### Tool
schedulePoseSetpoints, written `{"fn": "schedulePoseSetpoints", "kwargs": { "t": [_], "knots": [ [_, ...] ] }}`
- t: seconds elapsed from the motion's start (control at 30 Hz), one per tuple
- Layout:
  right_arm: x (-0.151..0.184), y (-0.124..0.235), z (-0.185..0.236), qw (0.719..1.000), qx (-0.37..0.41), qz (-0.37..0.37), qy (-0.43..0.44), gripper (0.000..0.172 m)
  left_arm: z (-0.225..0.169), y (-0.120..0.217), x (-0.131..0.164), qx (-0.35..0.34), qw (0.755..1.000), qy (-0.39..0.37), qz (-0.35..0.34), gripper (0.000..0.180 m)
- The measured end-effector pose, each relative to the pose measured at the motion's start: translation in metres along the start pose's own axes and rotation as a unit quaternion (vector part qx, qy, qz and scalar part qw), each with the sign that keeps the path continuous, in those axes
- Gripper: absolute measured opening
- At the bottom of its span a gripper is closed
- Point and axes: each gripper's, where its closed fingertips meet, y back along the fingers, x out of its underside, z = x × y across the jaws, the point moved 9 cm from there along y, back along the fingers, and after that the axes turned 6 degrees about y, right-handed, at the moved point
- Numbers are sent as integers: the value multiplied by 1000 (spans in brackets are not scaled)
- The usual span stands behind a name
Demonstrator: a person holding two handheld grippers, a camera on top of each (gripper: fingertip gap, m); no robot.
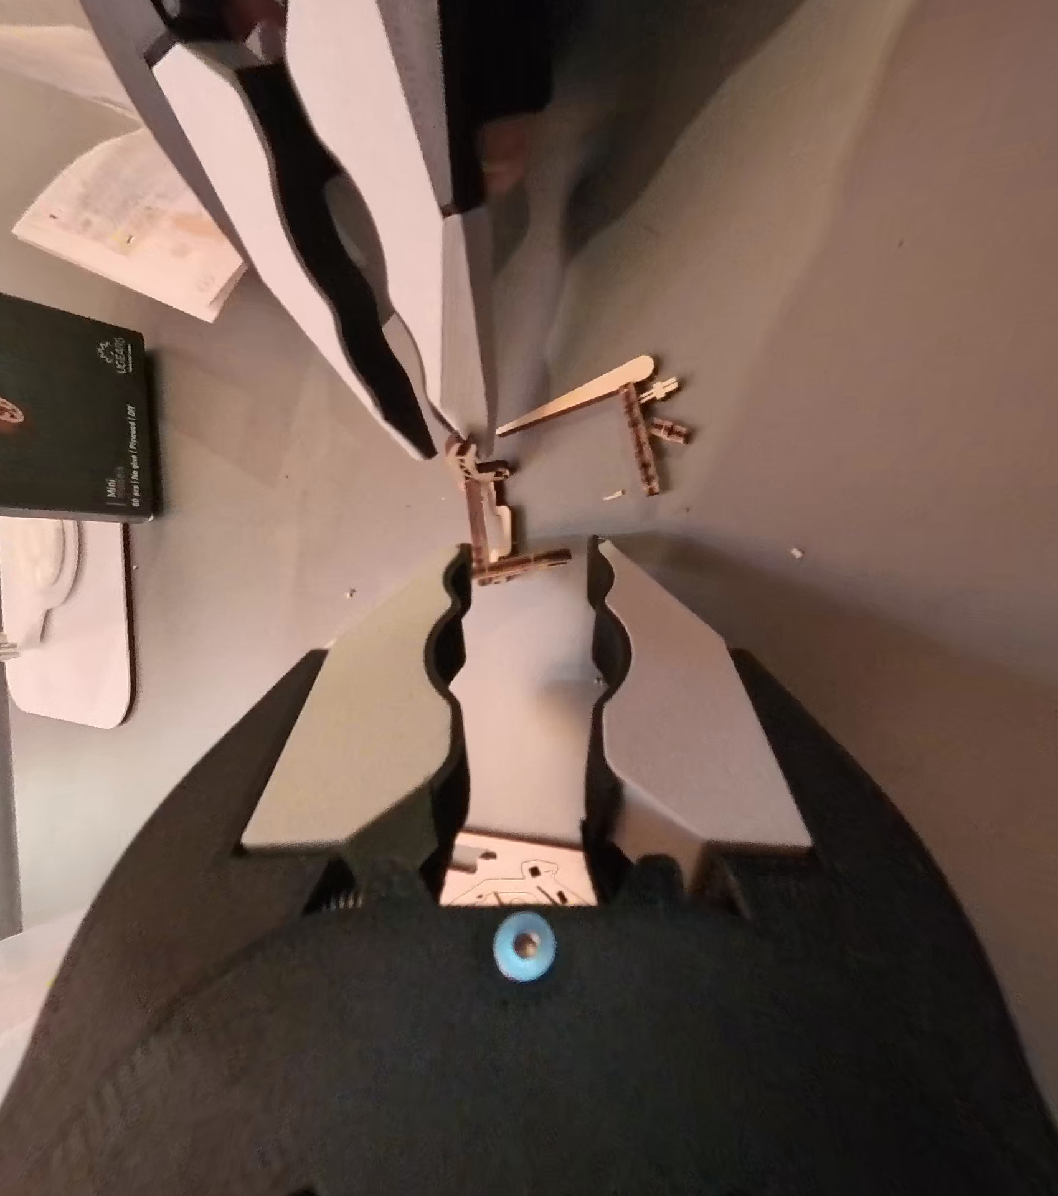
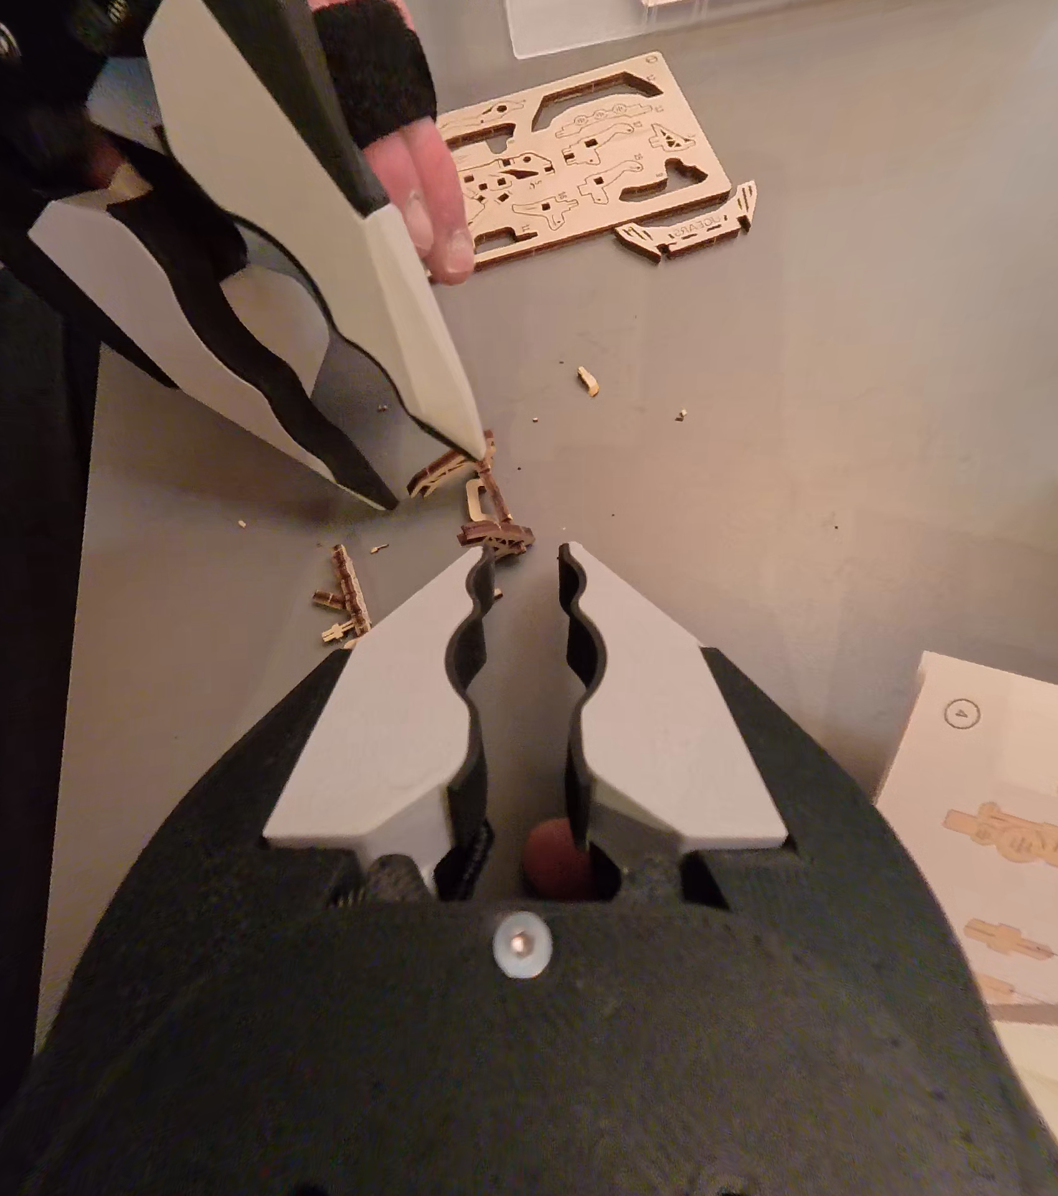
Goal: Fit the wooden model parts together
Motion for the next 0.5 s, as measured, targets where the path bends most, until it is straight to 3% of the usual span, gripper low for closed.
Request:
{"fn": "schedulePoseSetpoints", "kwargs": {
  "t": [0.5],
  "knots": [
    [-1,0,-3,1000,-1,-5,-1,19,23,-7,13,114,982,153,-6,43]
  ]
}}
